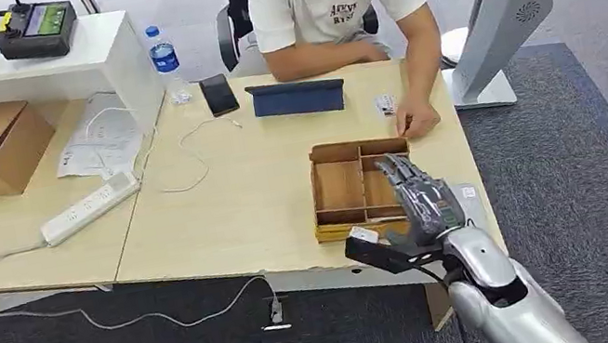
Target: Pass the card to the sensor for recognition and then transmit it.
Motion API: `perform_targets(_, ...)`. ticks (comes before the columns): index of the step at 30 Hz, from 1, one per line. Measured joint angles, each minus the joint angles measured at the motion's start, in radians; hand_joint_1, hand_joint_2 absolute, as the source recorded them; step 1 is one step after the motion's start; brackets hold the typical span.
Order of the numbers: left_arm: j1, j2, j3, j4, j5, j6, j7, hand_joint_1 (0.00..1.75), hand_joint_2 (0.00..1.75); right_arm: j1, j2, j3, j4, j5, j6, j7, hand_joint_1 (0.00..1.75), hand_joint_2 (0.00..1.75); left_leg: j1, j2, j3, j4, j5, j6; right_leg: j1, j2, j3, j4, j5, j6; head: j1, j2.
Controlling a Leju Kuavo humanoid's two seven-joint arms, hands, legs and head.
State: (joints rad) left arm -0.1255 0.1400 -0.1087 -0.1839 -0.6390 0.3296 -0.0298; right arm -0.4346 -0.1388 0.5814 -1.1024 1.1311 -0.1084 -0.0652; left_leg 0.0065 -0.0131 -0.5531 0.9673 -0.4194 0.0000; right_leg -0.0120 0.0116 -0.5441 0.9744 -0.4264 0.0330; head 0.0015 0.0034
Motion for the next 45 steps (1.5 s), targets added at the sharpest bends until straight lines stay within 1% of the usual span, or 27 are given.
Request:
perform_targets(5,0.0,0.0,0.0,0.0,-0.011,0.0,0.003,0.0,0.0,-0.003,0.001,0.001,0.043,0.006,-0.016,0.0,0.0,1.75,0.0,0.0,0.0,0.0,0.0,0.0,0.0,0.0,0.0,0.0,0.0,0.0,0.0,0.0)
perform_targets(12,-0.002,0.0,0.0,0.0,-0.021,-0.004,0.008,0.0,0.0,-0.002,-0.003,0.0,0.076,0.006,-0.016,0.002,0.0,1.75,0.0,0.0,0.0,0.0,0.0,0.0,0.0,0.0,0.0,0.0,0.0,0.0,0.0,0.0)
perform_targets(29,-0.002,0.0,0.0,0.0,-0.023,-0.003,0.005,0.0,0.0,0.006,-0.026,-0.022,0.08,-0.019,-0.029,-0.002,0.0,1.75,0.0,0.0,0.0,0.0,0.0,0.0,0.0,0.0,0.0,0.0,0.0,0.0,0.0,0.0)
perform_targets(45,-0.014,0.0,0.0,0.0,-0.042,-0.007,0.008,0.0,0.0,0.005,-0.033,-0.031,0.1,-0.025,-0.029,0.0,0.0,1.75,0.0,0.0,0.0,0.0,0.0,0.0,0.0,0.0,0.0,0.0,0.0,0.0,0.0,0.0)
